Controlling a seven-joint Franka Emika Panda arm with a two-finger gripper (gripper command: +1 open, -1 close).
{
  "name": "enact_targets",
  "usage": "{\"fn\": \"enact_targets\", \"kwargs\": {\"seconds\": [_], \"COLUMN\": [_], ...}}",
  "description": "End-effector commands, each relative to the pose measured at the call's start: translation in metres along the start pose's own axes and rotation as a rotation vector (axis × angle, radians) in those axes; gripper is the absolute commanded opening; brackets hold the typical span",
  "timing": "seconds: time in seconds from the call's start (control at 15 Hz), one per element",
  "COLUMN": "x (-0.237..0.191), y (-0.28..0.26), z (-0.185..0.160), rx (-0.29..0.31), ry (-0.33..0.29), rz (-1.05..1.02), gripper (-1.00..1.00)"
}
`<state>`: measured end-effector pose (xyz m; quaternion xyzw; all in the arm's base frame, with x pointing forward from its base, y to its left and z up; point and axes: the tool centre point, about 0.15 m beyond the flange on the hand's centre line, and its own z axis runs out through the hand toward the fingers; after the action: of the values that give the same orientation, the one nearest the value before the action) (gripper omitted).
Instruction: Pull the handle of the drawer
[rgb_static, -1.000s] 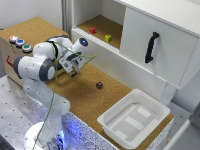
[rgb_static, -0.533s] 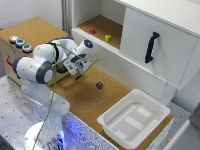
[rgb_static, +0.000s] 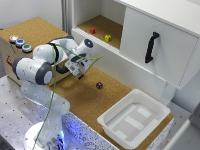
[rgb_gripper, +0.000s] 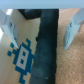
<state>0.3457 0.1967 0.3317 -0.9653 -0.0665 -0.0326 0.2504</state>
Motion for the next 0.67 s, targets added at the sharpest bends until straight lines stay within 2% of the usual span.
{"fn": "enact_targets", "kwargs": {"seconds": [0.0,0.13,0.33,0.53,0.6], "x": [-0.016,-0.016,-0.011,-0.005,-0.003], "y": [-0.051,-0.086,-0.147,-0.196,-0.221], "z": [-0.056,-0.08,-0.102,-0.104,-0.101], "rx": [-0.303,-0.397,-0.458,-0.482,-0.49], "ry": [0.044,0.086,0.128,0.078,0.018], "rz": [0.005,-0.049,-0.204,-0.365,-0.454], "gripper": [1.0,1.0,1.0,1.0,1.0]}}
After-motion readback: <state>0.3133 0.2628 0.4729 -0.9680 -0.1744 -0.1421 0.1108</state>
